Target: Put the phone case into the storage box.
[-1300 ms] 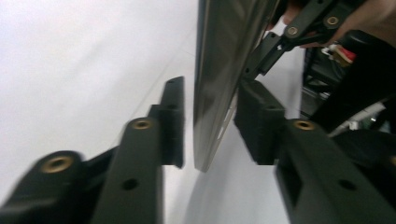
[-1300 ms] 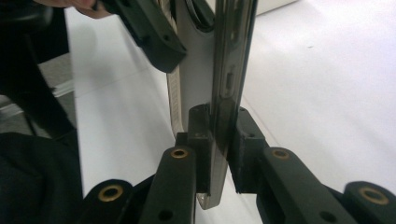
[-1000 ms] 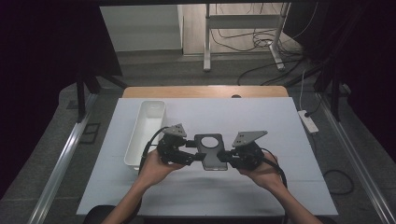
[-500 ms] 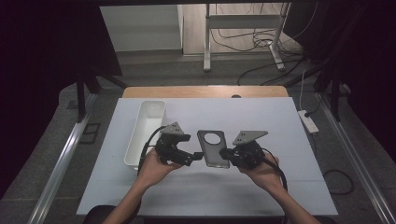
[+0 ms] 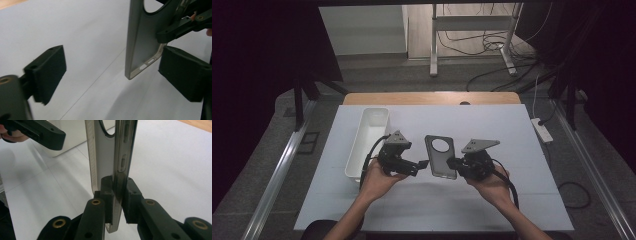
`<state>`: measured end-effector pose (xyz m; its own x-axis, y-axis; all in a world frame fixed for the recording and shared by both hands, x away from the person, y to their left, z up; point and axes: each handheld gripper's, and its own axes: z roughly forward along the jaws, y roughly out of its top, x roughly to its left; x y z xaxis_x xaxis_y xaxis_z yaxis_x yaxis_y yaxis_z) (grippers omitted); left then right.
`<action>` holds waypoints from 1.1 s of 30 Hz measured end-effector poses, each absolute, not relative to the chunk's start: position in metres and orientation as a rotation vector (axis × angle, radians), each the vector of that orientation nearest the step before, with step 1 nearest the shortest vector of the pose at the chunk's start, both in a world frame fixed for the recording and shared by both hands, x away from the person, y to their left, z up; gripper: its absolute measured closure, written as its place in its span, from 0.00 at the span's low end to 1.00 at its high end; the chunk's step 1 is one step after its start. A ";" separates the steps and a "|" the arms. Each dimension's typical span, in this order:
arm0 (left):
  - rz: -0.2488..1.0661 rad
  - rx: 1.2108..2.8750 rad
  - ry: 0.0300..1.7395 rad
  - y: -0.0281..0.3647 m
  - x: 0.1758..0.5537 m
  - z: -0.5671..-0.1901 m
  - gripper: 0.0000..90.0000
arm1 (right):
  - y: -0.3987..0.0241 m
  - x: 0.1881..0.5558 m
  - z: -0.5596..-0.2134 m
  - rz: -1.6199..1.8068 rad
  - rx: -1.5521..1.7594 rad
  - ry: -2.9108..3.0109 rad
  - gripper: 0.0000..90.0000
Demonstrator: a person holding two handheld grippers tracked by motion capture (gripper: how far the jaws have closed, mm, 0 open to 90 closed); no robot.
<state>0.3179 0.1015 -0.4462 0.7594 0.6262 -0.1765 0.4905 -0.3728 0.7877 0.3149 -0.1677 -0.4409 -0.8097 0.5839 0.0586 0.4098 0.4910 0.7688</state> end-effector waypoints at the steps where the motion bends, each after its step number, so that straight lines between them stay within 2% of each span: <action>1: 0.193 2.049 0.831 0.101 0.317 -0.446 0.18 | -0.167 0.315 -0.441 1.213 0.855 2.524 0.89; 2: 0.202 2.053 0.828 0.099 0.316 -0.445 0.21 | -0.166 0.314 -0.441 1.217 0.854 2.523 0.90; 4: 0.187 2.063 0.808 0.097 0.315 -0.445 0.36 | -0.165 0.314 -0.442 1.217 0.853 2.523 0.90; 6: 0.186 2.080 0.800 0.094 0.314 -0.446 0.43 | -0.164 0.313 -0.442 1.219 0.854 2.523 0.89; 7: 0.189 2.084 0.793 0.094 0.313 -0.446 0.52 | -0.163 0.312 -0.442 1.221 0.857 2.522 0.89; 14: 0.129 2.069 0.809 0.093 0.314 -0.448 0.89 | -0.159 0.308 -0.440 1.248 0.853 2.510 0.89; 19: 0.083 2.031 0.833 0.097 0.317 -0.449 0.93 | -0.158 0.307 -0.440 1.250 0.844 2.509 0.89; 27: 0.124 2.015 0.911 0.093 0.318 -0.450 0.98 | -0.153 0.305 -0.442 1.260 0.793 2.556 0.88; 33: 0.155 2.024 0.941 0.090 0.318 -0.449 0.98 | -0.147 0.303 -0.444 1.221 0.756 2.558 0.83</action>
